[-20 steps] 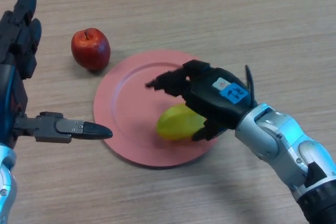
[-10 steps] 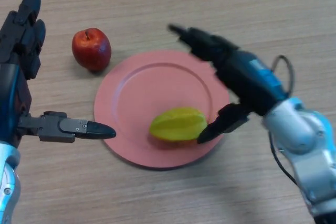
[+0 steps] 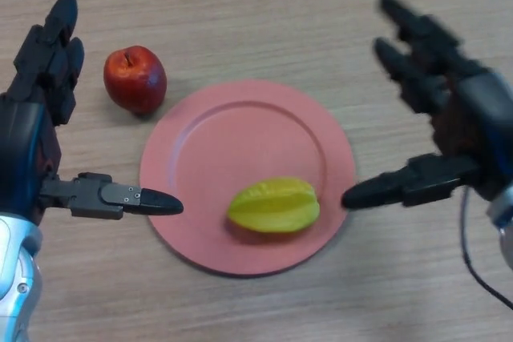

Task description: Pick up the yellow starfruit and place it on the plate

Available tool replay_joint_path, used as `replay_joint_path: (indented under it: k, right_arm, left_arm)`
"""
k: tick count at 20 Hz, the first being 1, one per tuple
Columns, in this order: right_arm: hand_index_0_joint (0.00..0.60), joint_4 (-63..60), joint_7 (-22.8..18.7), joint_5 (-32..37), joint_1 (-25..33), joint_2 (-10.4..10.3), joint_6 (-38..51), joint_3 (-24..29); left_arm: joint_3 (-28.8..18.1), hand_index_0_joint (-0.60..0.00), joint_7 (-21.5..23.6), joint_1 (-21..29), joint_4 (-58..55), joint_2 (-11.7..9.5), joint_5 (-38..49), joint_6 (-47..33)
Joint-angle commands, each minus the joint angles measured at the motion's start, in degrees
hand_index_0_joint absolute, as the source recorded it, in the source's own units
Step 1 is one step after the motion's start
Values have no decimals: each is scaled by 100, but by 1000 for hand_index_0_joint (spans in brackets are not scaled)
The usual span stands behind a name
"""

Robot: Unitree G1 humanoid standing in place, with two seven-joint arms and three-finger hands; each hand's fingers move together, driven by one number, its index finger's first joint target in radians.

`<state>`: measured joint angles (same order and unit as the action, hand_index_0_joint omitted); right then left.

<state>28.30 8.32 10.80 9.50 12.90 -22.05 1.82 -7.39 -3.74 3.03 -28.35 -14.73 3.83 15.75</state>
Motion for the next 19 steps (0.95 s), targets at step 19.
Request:
replay_joint_path:
  k: [19]
  right_arm:
    - [0,1055,-188,188,-431,205,349,471]
  left_arm:
    - [-249,0,-48,22,-680,-80,-118,-353]
